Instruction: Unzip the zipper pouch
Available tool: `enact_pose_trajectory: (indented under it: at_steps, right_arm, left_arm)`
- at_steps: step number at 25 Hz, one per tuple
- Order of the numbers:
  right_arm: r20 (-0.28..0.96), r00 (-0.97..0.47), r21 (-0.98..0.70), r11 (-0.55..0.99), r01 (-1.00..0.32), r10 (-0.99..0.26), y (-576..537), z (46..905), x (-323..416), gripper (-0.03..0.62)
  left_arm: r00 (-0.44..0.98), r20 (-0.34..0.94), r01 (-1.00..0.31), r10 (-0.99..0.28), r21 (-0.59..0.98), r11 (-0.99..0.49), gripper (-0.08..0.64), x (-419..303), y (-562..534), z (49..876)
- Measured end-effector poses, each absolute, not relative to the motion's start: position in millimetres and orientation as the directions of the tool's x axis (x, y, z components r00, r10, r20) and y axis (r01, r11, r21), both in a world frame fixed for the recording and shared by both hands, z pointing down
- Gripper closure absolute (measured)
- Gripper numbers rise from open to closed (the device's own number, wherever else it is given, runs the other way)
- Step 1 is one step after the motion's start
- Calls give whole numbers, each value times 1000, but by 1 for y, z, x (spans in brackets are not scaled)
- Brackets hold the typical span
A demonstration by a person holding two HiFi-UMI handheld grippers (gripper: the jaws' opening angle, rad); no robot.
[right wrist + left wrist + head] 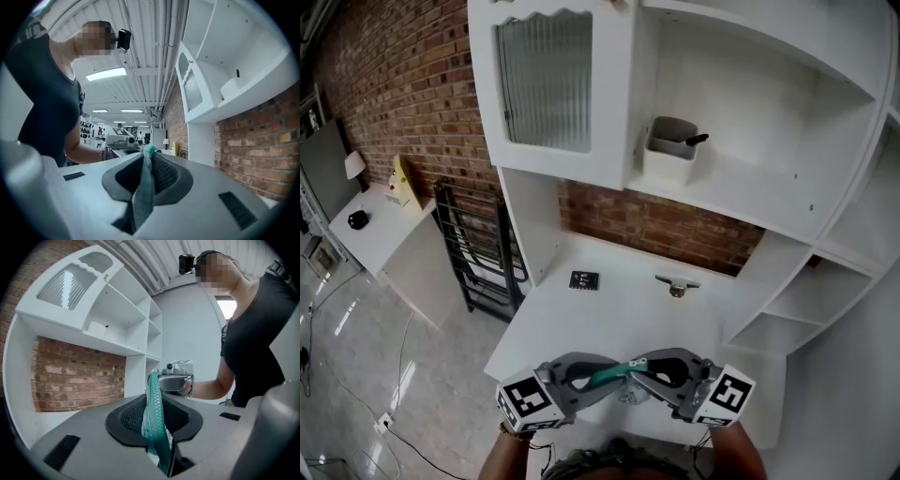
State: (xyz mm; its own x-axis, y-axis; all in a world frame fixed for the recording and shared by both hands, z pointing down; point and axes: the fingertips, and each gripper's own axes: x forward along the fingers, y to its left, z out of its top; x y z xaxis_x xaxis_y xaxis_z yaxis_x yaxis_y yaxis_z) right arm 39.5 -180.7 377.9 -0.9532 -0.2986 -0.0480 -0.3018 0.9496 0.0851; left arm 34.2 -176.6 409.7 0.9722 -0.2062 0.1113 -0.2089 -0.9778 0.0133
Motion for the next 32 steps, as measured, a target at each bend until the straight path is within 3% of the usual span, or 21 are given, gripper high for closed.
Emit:
enact_pose_trajectory:
  at_steps: [4, 6, 8, 12, 17, 22, 28, 32]
  right_arm:
    - [-49, -935, 167, 920, -355, -352, -183, 372, 41, 554]
    - [-49, -925, 229, 897, -378, -377, -184, 369, 39, 554]
    - [-19, -909, 310, 861, -402, -417, -186, 370, 37, 554]
    - [234, -803, 444, 795, -414, -549, -192, 403, 44, 554]
    - [214, -774, 539, 733, -415, -596, -192, 404, 37, 554]
    - [211, -798, 612, 713, -342, -564, -185, 406, 25, 554]
    - [295, -824, 619, 753, -221, -484, -170, 419, 16, 554]
    - [350, -812, 630, 759, -166, -468, -165, 428, 16, 554]
  left_arm:
    - [951, 101, -297, -291, 48, -954, 393, 19, -189, 406]
    - [934, 101, -351, -343, 67, -934, 371, 10, -195, 403]
    - [914, 107, -400, -392, 73, -913, 371, 4, -198, 399]
    - [910, 137, -402, -392, 53, -914, 390, 12, -188, 391]
    - [890, 159, -428, -428, -33, -903, 393, 26, -182, 381]
    - [889, 178, -414, -421, -78, -907, 397, 31, -181, 379]
    - [887, 311, -301, -341, -169, -938, 408, 40, -172, 396]
    - [886, 368, -236, -282, -166, -957, 454, 44, -164, 405]
